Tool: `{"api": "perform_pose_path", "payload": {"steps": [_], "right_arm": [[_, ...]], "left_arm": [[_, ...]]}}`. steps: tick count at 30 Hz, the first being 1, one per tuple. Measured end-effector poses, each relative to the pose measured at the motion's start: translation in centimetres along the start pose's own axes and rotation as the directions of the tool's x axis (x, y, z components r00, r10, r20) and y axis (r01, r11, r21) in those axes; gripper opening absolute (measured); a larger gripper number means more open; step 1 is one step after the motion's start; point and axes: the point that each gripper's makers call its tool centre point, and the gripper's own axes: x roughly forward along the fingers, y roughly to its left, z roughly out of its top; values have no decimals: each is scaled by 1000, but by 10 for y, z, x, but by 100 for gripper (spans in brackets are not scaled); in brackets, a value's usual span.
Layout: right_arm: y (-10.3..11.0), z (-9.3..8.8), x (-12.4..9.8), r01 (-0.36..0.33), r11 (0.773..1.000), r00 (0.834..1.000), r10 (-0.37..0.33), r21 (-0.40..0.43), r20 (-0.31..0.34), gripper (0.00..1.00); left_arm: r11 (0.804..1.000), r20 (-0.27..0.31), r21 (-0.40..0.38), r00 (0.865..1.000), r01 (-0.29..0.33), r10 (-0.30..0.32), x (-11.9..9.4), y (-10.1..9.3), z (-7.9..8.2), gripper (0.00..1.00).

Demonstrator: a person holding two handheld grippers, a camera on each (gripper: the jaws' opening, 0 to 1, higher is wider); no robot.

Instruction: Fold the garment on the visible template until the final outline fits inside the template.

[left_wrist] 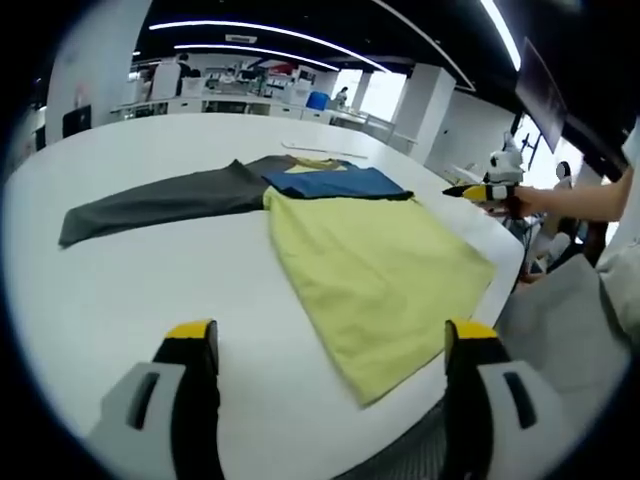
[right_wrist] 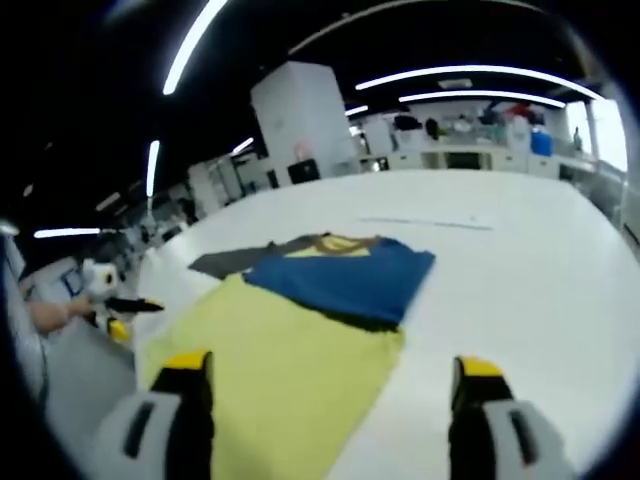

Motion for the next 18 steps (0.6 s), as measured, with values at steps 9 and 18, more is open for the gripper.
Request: {"api": "perform_pose_path", "payload": {"steps": [9, 18], "right_arm": [[12, 1, -21, -7, 999, 1000, 7, -46, 2, 99], [35, 3, -32, -16, 999, 999, 18, -33, 49, 99]], "left_arm": [[1000, 13, 22, 1000, -11, 11, -1, 14, 11, 90], [996, 7, 64, 998, -68, 68, -4, 57, 27, 90]]}}
